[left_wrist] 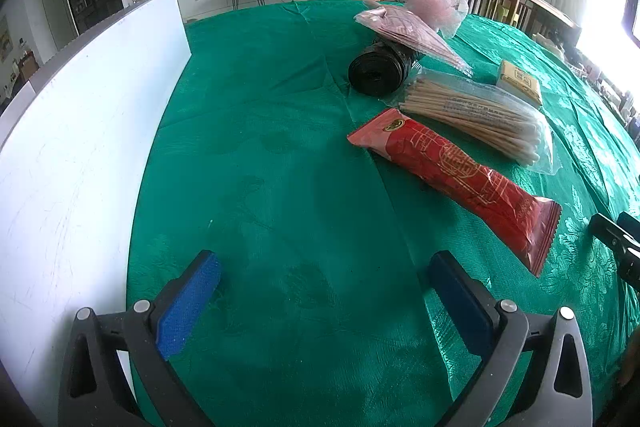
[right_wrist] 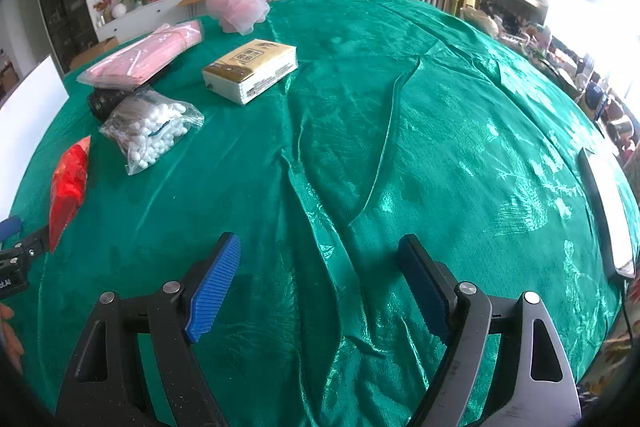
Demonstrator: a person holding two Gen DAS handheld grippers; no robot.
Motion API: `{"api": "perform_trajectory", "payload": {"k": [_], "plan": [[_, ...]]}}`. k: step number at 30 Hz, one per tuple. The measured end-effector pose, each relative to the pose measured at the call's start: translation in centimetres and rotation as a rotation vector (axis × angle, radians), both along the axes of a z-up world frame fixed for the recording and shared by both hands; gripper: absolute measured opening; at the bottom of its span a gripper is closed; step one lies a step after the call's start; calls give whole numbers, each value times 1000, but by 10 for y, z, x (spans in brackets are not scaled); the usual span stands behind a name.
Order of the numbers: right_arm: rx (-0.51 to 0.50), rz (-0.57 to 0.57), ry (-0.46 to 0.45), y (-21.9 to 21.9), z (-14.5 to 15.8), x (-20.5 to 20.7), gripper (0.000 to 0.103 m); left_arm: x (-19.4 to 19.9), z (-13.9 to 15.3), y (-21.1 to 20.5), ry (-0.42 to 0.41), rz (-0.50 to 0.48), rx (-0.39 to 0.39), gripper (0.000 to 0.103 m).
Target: Organize soft objects
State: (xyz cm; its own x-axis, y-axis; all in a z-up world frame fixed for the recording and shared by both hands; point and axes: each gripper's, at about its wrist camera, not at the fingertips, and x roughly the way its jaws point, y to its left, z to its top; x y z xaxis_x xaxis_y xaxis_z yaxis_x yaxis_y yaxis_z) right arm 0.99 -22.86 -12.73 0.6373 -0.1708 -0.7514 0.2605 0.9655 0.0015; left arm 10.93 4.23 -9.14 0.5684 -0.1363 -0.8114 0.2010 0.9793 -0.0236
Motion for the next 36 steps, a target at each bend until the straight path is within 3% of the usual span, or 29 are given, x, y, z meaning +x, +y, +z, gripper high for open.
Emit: {"api": "perform_trajectory", "payload": {"k": [11, 16, 18, 21, 24, 28, 32, 36], "plan": [[-1, 1, 1, 0, 0, 0, 85, -4, 3, -2, 8, -15, 2, 103], [-2, 1, 1, 0, -1, 0, 85, -4, 8, -2, 104, -40, 21, 103], [-2, 1, 1, 1, -1, 0, 85, -5, 17, -4, 142, -49, -10, 102], [-2, 1, 1, 1, -1, 0, 85, 0, 57, -15, 88, -95, -64, 102], [-2, 1, 1, 1, -1, 0, 85, 28, 100, -38, 29, -144, -50, 103], [-2, 1, 1, 1, -1, 0, 85, 99, 124, -73, 62, -202, -20, 103], [-2, 1, 1, 1, -1, 0, 85, 161, 110, -108, 116, -227, 92, 103], [2, 7, 2, 1, -1, 1, 87, 201, 75, -138, 179, -203, 164, 103]]}}
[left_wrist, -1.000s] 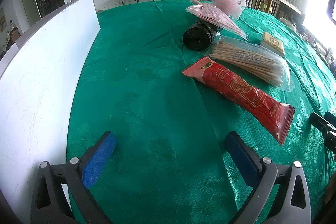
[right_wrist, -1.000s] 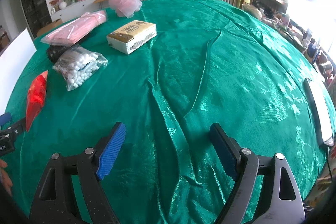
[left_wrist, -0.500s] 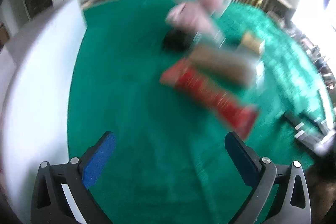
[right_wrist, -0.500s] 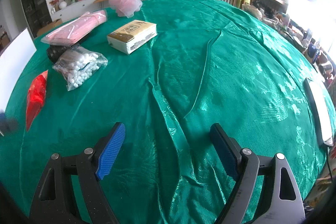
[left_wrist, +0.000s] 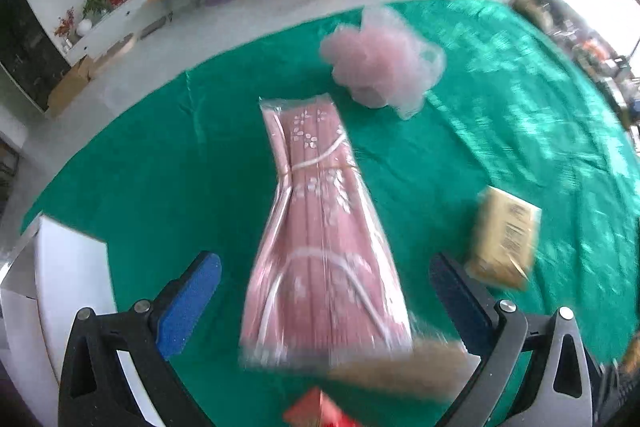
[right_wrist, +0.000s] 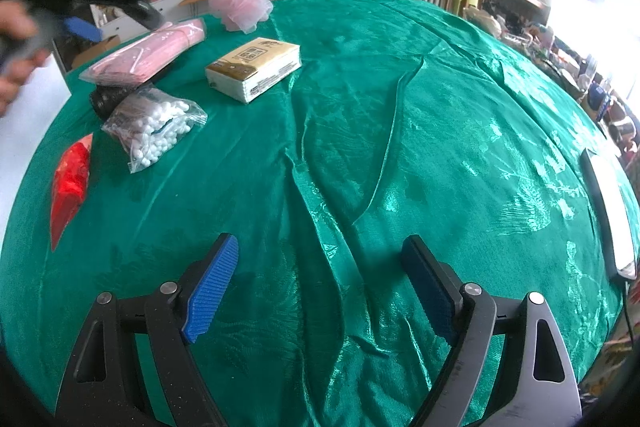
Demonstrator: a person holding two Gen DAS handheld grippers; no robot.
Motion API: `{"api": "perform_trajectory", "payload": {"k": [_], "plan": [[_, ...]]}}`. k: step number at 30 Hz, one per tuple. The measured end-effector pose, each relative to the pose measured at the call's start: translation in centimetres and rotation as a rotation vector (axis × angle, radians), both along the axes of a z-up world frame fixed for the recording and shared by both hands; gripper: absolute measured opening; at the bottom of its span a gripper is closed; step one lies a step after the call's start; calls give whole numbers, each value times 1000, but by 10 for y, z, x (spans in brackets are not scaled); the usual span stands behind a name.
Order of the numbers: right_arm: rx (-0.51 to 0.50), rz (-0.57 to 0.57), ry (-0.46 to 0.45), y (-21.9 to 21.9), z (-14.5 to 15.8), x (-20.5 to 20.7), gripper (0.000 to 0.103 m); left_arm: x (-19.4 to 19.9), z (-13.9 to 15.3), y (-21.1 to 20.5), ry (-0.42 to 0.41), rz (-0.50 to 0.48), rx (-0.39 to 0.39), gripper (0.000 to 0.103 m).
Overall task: Organize soft objects
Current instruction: 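Grasp the pink flower-print plastic package with the left tool, then hold the pink package lifted in the left tool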
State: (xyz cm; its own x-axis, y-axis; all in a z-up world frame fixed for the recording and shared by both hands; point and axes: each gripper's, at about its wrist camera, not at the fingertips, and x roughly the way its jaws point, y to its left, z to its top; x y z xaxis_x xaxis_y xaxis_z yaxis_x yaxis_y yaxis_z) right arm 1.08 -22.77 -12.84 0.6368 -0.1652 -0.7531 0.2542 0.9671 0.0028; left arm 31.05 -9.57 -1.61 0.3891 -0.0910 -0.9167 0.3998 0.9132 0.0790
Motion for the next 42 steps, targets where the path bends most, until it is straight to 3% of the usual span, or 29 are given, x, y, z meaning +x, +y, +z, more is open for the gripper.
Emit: {"api": "perform_trajectory", "payload": {"k": [3, 4, 5, 8, 15, 18, 21, 28, 30, 32, 34, 38, 42], "plan": [[1, 3, 2, 0, 0, 1, 87, 15, -26, -9, 0, 26, 88, 102], [1, 4, 1, 0, 0, 1, 87, 16, -28, -11, -22, 20, 107, 90], [1, 5, 1, 0, 0, 1, 88, 15, -26, -12, -54, 3, 101, 62], [1, 5, 2, 1, -1, 1, 88, 12, -11, -3, -93, 13, 21, 34], [1, 4, 1, 1, 0, 1, 88, -17, 45, 61, -157, 99, -171, 30], [1, 4, 2, 1, 0, 1, 88, -49, 55, 90, -151, 135, -187, 30], [1, 4, 2, 1, 0, 1, 88, -99, 46, 113, -140, 183, -199, 30], [1, 4, 2, 2, 0, 0, 88, -209, -27, 144, -82, 280, -203, 31], [1, 3, 2, 2, 0, 0, 88, -223, -44, 148, -71, 294, -202, 39], [1, 4, 2, 2, 0, 0, 88, -229, -53, 152, -82, 295, -203, 77], [1, 4, 2, 2, 0, 1, 88, -226, -62, 154, -103, 300, -159, 92], [-1, 4, 2, 2, 0, 0, 88, -227, -69, 150, -142, 250, -139, 103], [-1, 4, 2, 2, 0, 0, 88, -227, -69, 148, -165, 241, -155, 103]]}}
